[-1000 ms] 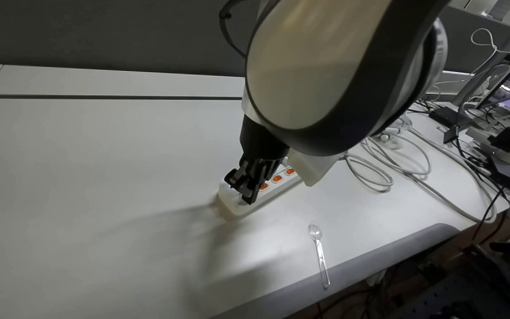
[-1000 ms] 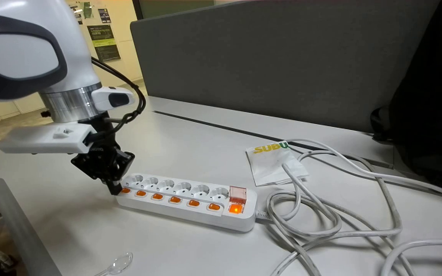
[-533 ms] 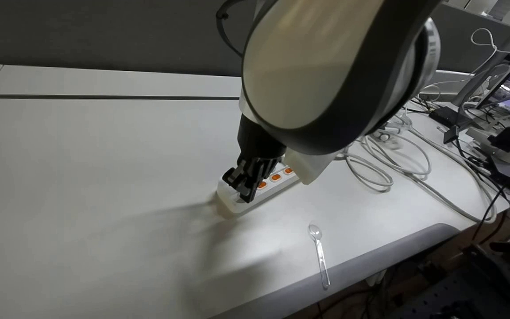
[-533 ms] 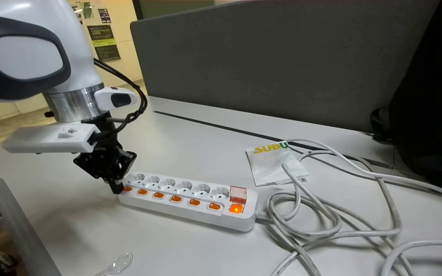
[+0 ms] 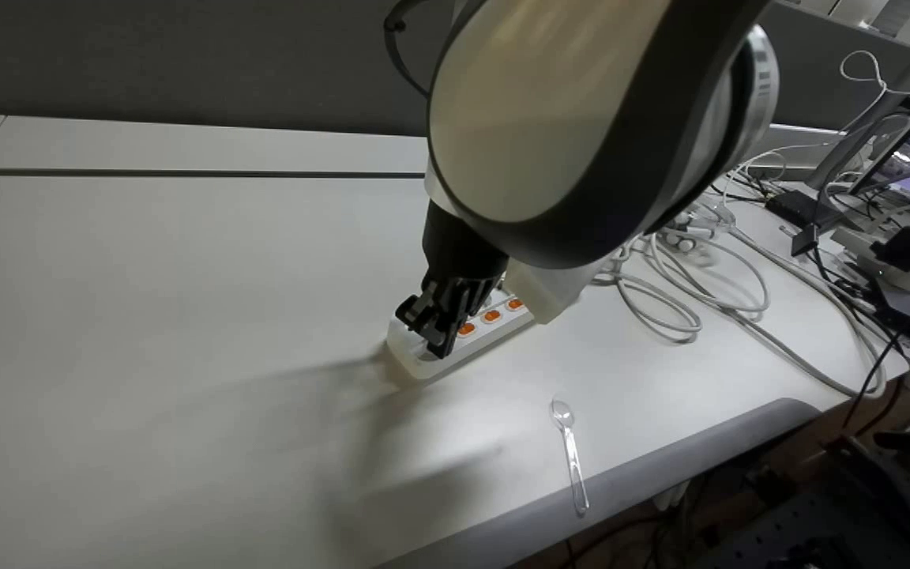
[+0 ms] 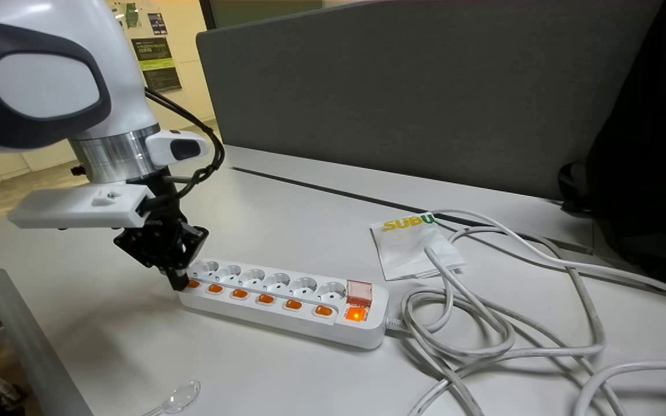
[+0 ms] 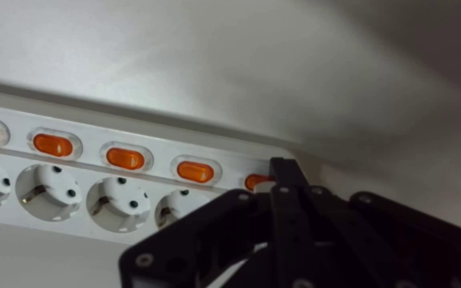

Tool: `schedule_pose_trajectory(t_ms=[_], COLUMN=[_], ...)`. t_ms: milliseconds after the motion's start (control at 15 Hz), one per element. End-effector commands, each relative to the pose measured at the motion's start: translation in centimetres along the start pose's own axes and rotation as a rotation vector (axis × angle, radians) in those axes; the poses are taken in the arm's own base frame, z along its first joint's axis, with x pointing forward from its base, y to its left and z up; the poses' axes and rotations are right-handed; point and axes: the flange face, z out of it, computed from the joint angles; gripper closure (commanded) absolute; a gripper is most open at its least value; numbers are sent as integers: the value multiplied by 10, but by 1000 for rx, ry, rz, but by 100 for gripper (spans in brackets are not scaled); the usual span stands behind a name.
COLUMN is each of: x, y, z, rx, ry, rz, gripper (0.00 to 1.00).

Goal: Turn on the first switch from the left on the extension cord

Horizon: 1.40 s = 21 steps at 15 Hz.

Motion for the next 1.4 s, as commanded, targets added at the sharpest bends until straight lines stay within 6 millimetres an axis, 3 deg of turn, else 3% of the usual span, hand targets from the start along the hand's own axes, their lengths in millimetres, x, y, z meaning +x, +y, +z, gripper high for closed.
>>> schedule_pose_trajectory(t_ms=[0,333,667,933,1333], x=[8,11,15,6,4], y=[5,2,-14,-21,-18], z=[8,17,23,32,16], rx=[-11,-57,-134,-96,11], ry=[-29,-92,-120,-108,-174], rz=[9,-9,-36,31,171], gripper=[100,100,100,100,100])
